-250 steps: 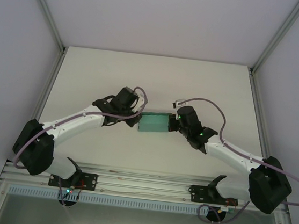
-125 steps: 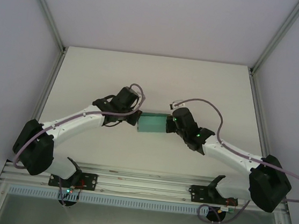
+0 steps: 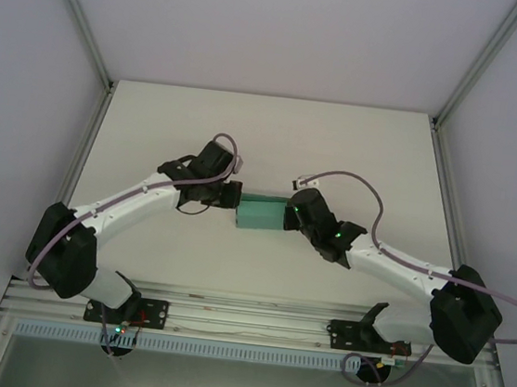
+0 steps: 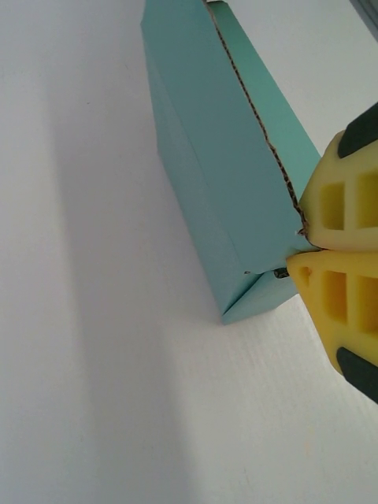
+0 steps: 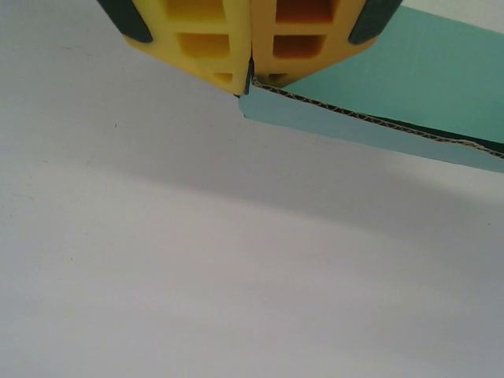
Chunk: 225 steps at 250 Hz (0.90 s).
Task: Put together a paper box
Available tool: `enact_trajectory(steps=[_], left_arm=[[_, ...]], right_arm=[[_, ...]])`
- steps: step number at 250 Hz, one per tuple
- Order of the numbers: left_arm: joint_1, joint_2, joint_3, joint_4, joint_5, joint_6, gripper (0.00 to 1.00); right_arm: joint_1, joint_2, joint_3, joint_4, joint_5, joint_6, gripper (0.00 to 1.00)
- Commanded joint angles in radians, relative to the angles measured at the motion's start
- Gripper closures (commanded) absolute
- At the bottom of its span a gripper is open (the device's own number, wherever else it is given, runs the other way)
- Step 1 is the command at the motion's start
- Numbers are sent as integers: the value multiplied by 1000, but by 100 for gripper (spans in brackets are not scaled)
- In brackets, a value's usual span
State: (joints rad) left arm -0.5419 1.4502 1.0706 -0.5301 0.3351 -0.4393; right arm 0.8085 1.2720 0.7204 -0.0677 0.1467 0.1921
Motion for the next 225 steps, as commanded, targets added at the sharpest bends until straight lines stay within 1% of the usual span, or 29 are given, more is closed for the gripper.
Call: enact_trajectory(steps=[1,15,51,72,79,112,141,156,159,167,186,207,225], left_arm=[[-2,19,35,-50,59,-53,100],[-3,19,24,-53,33,-47,100],[-27,14,-51,8,-36,-59,100],[-77,21,-77,12,-154,-70,100],[-91,21,-91,22,-175,-71,100],[-109,-7,-202,135,-170,-108,100],[-141,-41,-263,170,-233,-107,100],[-161,-50,-292,210,-229,-107,100],[-166,-50,-295,218,-228,-130,100],[-180,-49,-304,235,-228,-136,100],[-207,-32,-312,240,-262,-147,100],[-213,-15,-326,245,-278,-155,100],[-213,-4,-331,246,-282,-156,100]], right_arm=[[4,18,-10,-101,28,47,100],[9,18,-15,-93,31,52,100],[15,18,-29,-70,56,69,100],[22,17,-47,-31,82,74,100],[24,18,-56,-15,88,73,100],[36,11,-113,73,105,47,100],[44,-4,-170,156,82,14,100],[45,-2,-192,190,74,0,100],[44,1,-197,197,73,-3,100],[45,4,-206,214,66,-11,100],[45,11,-211,212,69,-1,98],[45,7,-216,206,65,11,95],[44,-9,-205,181,66,31,88]])
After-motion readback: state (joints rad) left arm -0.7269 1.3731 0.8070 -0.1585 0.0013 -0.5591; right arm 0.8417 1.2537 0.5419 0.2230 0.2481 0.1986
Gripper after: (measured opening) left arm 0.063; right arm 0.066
